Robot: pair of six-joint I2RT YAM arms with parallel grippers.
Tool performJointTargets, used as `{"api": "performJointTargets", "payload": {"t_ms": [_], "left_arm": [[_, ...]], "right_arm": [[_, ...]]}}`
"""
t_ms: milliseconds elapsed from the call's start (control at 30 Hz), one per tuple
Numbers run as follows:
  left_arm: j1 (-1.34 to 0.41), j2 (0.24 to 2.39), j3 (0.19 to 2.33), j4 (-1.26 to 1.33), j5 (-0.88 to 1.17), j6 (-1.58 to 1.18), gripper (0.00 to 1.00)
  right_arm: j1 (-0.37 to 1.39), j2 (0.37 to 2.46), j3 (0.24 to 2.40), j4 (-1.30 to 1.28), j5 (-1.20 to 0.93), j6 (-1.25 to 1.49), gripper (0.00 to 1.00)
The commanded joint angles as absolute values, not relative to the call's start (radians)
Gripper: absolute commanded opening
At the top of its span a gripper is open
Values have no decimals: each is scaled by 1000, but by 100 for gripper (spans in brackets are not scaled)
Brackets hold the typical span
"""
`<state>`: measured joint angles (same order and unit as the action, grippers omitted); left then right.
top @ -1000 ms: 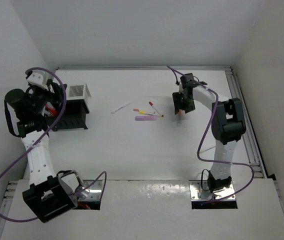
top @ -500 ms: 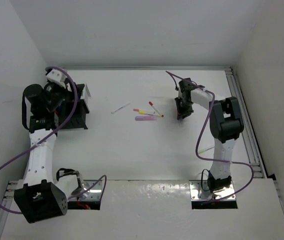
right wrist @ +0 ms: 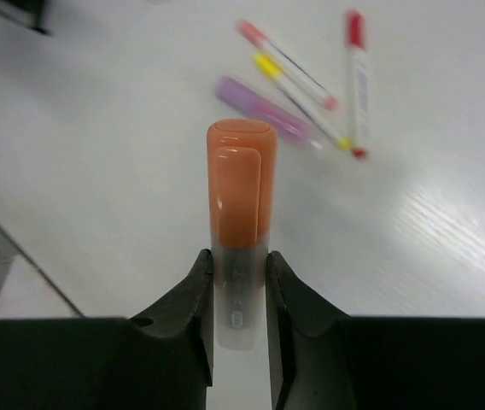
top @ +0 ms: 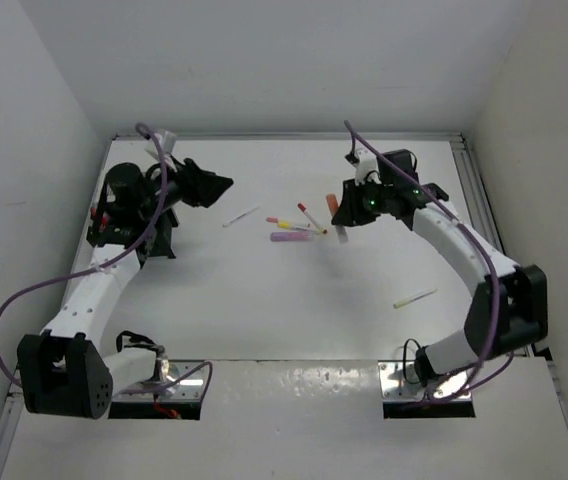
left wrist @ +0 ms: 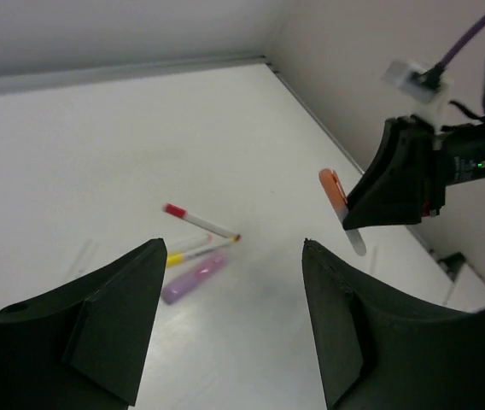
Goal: Sort the stationery into containers
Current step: Pick up the pen from the center of the board.
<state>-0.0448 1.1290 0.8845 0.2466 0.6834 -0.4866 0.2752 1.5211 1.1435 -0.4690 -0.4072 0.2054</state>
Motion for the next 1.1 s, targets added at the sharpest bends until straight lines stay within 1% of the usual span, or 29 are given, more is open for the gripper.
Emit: {"api": "performJointTargets", "payload": {"t_ms": [0, 133, 333, 533, 733, 833, 900, 933, 1000, 1033, 1067], "left_arm": [[-126, 1163, 923, 278, 643, -643, 71], [-190, 1213, 977, 272, 624, -667, 74], [-265, 1252, 1043, 238, 597, -670, 73], [-307, 1256, 1013, 213, 581, -658, 71], [-333, 1269, 988, 195, 566, -643, 65], [-336, 1276, 983, 199, 578, -637, 58], [-337, 1278, 983, 196, 583, -629, 50], [-336, 1281, 983, 196, 589, -624, 41], [-333, 1282, 989, 189, 594, -600, 30], [-330, 1281, 991, 189, 594, -591, 15], [-325, 1282, 992, 189, 597, -581, 9]], "right_arm": [[365, 1453, 1176, -393, -505, 186, 0], [486, 1468, 1300, -410, -387, 186, 0], [618, 1551, 1431, -426, -313, 199, 0], [664, 1582, 1485, -436, -285, 186, 0], [693, 1603, 1526, -440, -268, 170, 0], [706, 1614, 1542, -437, -259, 163, 0], [712, 1617, 1549, -437, -252, 161, 0], [715, 1623, 1554, -437, -249, 160, 0], [716, 1628, 1558, -434, -248, 161, 0], [719, 1628, 1560, -431, -245, 161, 0], [719, 1628, 1560, -431, -242, 160, 0]]}}
